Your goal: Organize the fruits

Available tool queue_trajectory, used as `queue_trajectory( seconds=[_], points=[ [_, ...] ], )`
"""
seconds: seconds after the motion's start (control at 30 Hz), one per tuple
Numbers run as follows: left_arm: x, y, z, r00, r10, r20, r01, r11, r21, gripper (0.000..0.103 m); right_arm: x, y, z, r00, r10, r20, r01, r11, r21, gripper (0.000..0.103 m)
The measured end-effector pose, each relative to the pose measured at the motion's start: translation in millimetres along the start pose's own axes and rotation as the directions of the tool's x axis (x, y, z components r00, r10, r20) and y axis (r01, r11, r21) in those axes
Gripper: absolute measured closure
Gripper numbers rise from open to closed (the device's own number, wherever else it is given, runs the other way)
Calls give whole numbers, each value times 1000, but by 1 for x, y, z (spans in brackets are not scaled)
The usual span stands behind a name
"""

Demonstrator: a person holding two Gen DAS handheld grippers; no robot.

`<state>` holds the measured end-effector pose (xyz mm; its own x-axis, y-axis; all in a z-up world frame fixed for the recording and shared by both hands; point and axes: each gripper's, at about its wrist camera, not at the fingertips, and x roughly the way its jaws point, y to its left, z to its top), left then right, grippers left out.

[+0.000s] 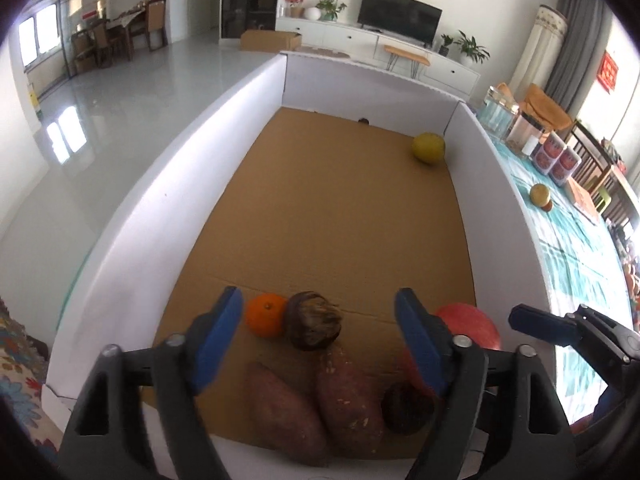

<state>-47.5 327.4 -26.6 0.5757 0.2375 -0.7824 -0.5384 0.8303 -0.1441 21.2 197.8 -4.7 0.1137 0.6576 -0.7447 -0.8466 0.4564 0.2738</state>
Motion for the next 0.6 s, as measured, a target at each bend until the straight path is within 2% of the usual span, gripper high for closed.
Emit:
queue_trajectory(
  seconds=[0.13, 0.17, 0.3, 0.37, 0.43, 0.53, 0.6],
  points=[
    [-2, 7, 1, 999, -38, -11, 37, 996, -80, 17, -29, -13, -4, 996, -40, 83, 41, 999, -9, 16],
    [-3, 6, 1, 999, -47, -12, 45, 995, -91, 17, -40, -17, -8, 993, -39, 113, 40, 999, -1, 12],
    [-15, -14, 3, 997, -67, 33, 69, 995, -71, 17, -80, -55, -28, 964, -116, 239, 104, 993, 60, 8],
    [-22, -32, 5, 995, -85, 56, 87, 995, -42, 17, -95, -83, -43, 941, -188, 281, 164, 981, 108, 2],
    [-30, -52, 6, 991, -110, 79, 111, 994, -7, 17, -104, -115, -59, 911, -292, 292, 256, 954, 156, 1],
    [-39, -94, 4, 979, -191, 77, 186, 980, 65, 17, -112, -171, -90, 852, -462, 246, 410, 882, 234, 1],
    [-44, -128, -2, 966, -254, 56, 245, 960, 138, 17, -117, -210, -113, 822, -541, 179, 473, 823, 315, 1]
  ],
)
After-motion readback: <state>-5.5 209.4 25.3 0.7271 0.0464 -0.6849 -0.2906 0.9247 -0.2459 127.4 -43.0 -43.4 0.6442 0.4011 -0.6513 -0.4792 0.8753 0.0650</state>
